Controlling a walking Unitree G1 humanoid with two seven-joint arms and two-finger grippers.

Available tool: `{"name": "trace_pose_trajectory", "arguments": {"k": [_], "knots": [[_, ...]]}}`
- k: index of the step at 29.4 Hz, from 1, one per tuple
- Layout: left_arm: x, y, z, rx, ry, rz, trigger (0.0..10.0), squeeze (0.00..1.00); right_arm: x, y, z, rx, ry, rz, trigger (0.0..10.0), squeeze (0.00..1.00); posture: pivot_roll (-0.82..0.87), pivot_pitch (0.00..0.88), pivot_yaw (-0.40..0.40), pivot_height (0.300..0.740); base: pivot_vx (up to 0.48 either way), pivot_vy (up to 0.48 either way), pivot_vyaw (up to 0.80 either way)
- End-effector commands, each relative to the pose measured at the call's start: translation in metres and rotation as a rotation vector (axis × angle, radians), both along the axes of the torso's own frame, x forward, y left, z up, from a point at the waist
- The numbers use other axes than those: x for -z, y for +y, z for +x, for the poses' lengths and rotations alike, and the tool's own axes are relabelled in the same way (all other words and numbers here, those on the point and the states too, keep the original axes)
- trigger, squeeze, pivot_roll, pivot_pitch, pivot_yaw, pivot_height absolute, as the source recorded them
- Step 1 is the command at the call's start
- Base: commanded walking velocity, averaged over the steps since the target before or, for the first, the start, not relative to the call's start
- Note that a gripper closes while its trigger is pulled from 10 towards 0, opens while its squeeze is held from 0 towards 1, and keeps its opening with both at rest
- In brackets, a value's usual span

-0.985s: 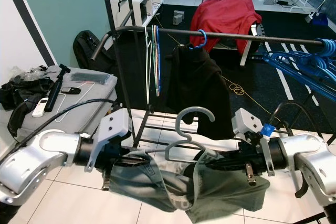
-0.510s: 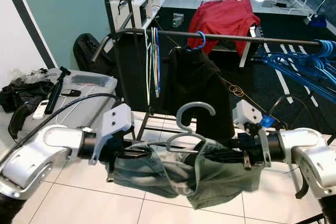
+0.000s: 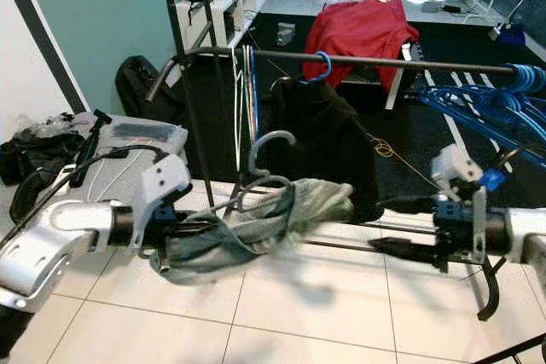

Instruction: Hang hanger

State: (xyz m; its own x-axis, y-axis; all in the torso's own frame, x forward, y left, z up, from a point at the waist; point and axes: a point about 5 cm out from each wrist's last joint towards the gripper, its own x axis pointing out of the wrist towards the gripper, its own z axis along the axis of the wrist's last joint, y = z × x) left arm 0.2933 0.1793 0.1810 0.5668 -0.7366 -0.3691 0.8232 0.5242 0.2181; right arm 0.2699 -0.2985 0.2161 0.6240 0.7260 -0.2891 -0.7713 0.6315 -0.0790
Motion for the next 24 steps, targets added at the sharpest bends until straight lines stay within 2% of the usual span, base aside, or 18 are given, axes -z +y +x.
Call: {"name": "trace_pose_trajectory", "arguments": {"k": [1, 2, 3, 4, 5, 6, 7, 8, 9, 10, 11, 12, 13, 15, 20, 21, 24], "knots": [[0.010, 0.020, 0.003, -0.127, 0.014, 0.009, 0.0, 0.00, 0.009, -0.018, 0.003, 0.202, -0.039, -0.001, 10.0, 0.00, -0.06, 0.067, -0.038, 0.740, 0.000, 0.000, 0.00], [0.010, 0.020, 0.003, -0.127, 0.014, 0.009, 0.0, 0.00, 0.009, -0.018, 0.003, 0.202, -0.039, -0.001, 10.0, 0.00, -0.06, 0.067, -0.038, 0.740, 0.000, 0.000, 0.00], [0.022, 0.031, 0.004, -0.254, 0.025, -0.031, 0.0, 0.00, 0.029, -0.024, 0.006, 0.437, -0.067, 0.058, 10.0, 0.00, -0.07, 0.070, -0.031, 0.740, 0.000, 0.000, 0.00], [0.024, 0.028, 0.004, -0.282, 0.017, -0.063, 0.0, 0.00, 0.039, -0.019, 0.006, 0.501, -0.049, 0.087, 10.0, 0.00, -0.07, 0.072, -0.031, 0.740, 0.000, 0.000, 0.00], [0.024, 0.028, 0.004, -0.282, 0.017, -0.063, 0.0, 0.00, 0.039, -0.019, 0.006, 0.501, -0.049, 0.087, 10.0, 0.00, -0.07, 0.072, -0.031, 0.740, 0.000, 0.000, 0.00], [0.024, 0.014, 0.004, -0.295, 0.004, -0.135, 0.0, 0.00, 0.053, -0.007, 0.008, 0.575, -0.025, 0.175, 10.0, 0.00, -0.07, 0.072, -0.030, 0.740, 0.000, 0.000, -0.74], [0.024, 0.014, 0.004, -0.295, 0.004, -0.135, 0.0, 0.00, 0.053, -0.007, 0.008, 0.575, -0.025, 0.175, 10.0, 0.00, -0.07, 0.072, -0.030, 0.740, 0.000, 0.000, -0.74], [0.021, 0.005, 0.004, -0.297, -0.007, -0.180, 2.2, 0.00, 0.057, 0.000, 0.009, 0.592, -0.012, 0.222, 10.0, 0.00, -0.07, 0.071, -0.026, 0.740, 0.000, 0.000, -0.75], [0.017, -0.010, 0.005, -0.297, -0.026, -0.256, 4.8, 0.00, 0.061, 0.010, 0.012, 0.628, -0.006, 0.283, 10.0, 0.00, -0.07, 0.071, -0.022, 0.740, 0.000, 0.000, -0.76], [0.014, -0.020, 0.006, -0.299, -0.038, -0.308, 4.8, 0.00, 0.064, 0.017, 0.014, 0.652, 0.001, 0.321, 10.0, 0.00, -0.07, 0.071, -0.022, 0.740, 0.000, 0.000, -0.76], [0.014, -0.020, 0.006, -0.299, -0.038, -0.308, 4.8, 0.00, 0.064, 0.017, 0.014, 0.652, 0.001, 0.321, 10.0, 0.00, -0.07, 0.071, -0.022, 0.740, 0.000, 0.000, -0.76], [0.011, -0.037, 0.005, -0.288, -0.035, -0.395, 10.0, 0.00, 0.069, 0.028, 0.017, 0.691, 0.008, 0.362, 10.0, 0.00, -0.07, 0.070, -0.019, 0.740, 0.000, 0.000, -0.76], [0.008, -0.049, 0.004, -0.279, -0.037, -0.448, 10.0, 0.00, 0.073, 0.035, 0.020, 0.722, 0.013, 0.378, 10.0, 0.00, -0.07, 0.070, -0.019, 0.740, 0.000, 0.000, -0.76], [0.011, -0.065, 0.004, -0.294, -0.039, -0.490, 10.0, 0.00, 0.083, 0.052, 0.022, 0.748, 0.025, 0.367, 10.0, 0.00, -0.07, 0.065, -0.016, 0.740, 0.000, 0.000, -0.76], [0.018, -0.070, 0.008, -0.357, -0.053, -0.476, 10.0, 0.00, 0.092, 0.064, 0.024, 0.767, 0.021, 0.333, 10.0, 0.00, -0.08, 0.063, -0.019, 0.740, 0.000, 0.000, -0.76], [0.023, -0.071, 0.009, -0.397, -0.066, -0.442, 10.0, 0.00, 0.097, 0.071, 0.024, 0.761, 0.022, 0.295, 10.0, 0.00, -0.08, 0.065, -0.019, 0.740, 0.000, 0.000, -0.76], [0.023, -0.071, 0.009, -0.397, -0.066, -0.442, 10.0, 0.00, 0.097, 0.071, 0.024, 0.761, 0.022, 0.295, 10.0, 0.00, -0.08, 0.065, -0.019, 0.740, 0.000, 0.000, -0.76]]}}
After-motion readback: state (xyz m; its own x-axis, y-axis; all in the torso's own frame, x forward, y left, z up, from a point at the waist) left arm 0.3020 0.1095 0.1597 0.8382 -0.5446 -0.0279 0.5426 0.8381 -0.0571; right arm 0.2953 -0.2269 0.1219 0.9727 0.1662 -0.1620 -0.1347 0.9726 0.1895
